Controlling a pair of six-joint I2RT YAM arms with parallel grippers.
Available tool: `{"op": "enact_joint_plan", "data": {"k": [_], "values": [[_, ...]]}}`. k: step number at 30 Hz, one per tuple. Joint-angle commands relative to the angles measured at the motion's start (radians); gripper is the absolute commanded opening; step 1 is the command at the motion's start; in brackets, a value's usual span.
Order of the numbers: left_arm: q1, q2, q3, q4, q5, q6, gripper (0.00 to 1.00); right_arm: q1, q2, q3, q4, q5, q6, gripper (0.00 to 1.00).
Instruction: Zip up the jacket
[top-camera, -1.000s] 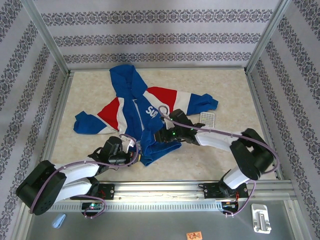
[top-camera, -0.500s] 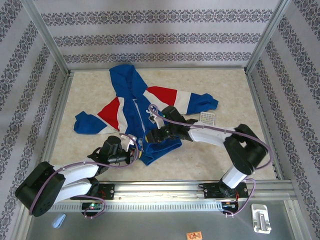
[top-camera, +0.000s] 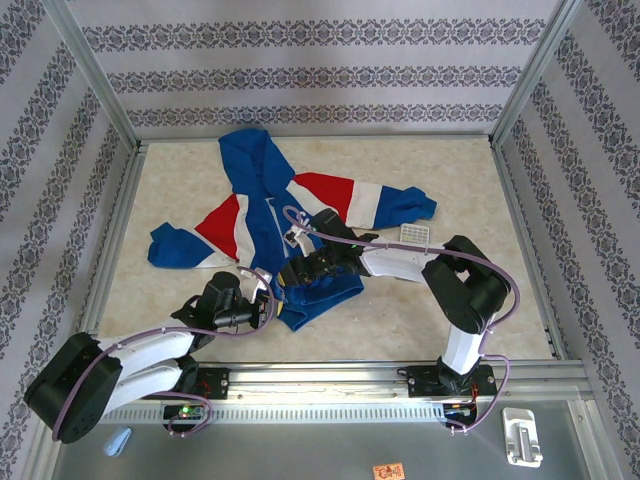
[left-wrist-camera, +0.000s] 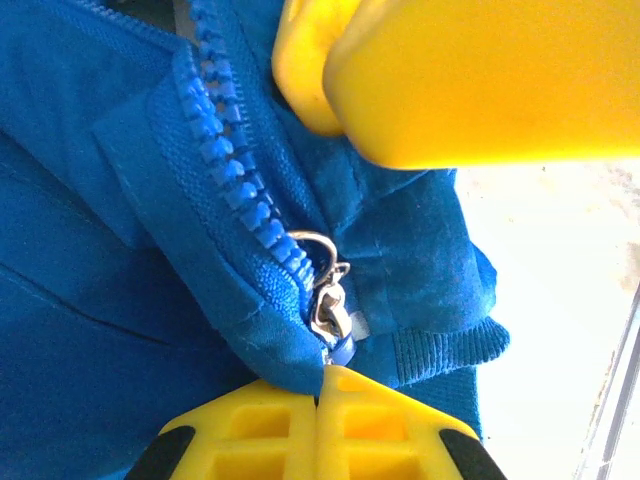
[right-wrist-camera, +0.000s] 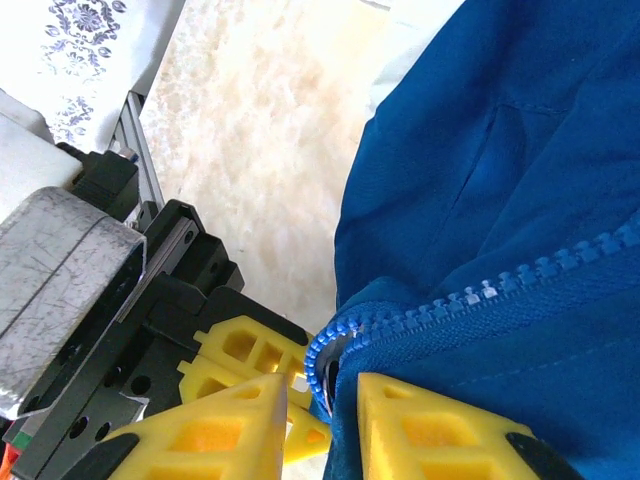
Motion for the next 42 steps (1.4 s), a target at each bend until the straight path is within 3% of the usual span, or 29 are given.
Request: {"op": "enact_joint_plan", "data": {"k": [1,10,21,42], "values": [[0.015,-0.034,0.031,-0.046,-0.003,0.011,0.0,-0.013,-0.061,-0.021,0.004,0.007,0.011,0.26],[0.014,-0.085,0.047,-0.093,-0.001,0.014,0.0,-0.031,-0.201,-0.028,-0.043,0.097,0.037,0.3],[0.015,-0.06,0.078,-0.093,0.043,0.028,0.0,0.002,-0.102,0.018,-0.043,-0.014,0.046,0.28],[0.014,-0.061,0.098,-0.107,0.06,0.028,0.0,0.005,0.004,0.022,-0.072,-0.014,0.015,0.24]]}}
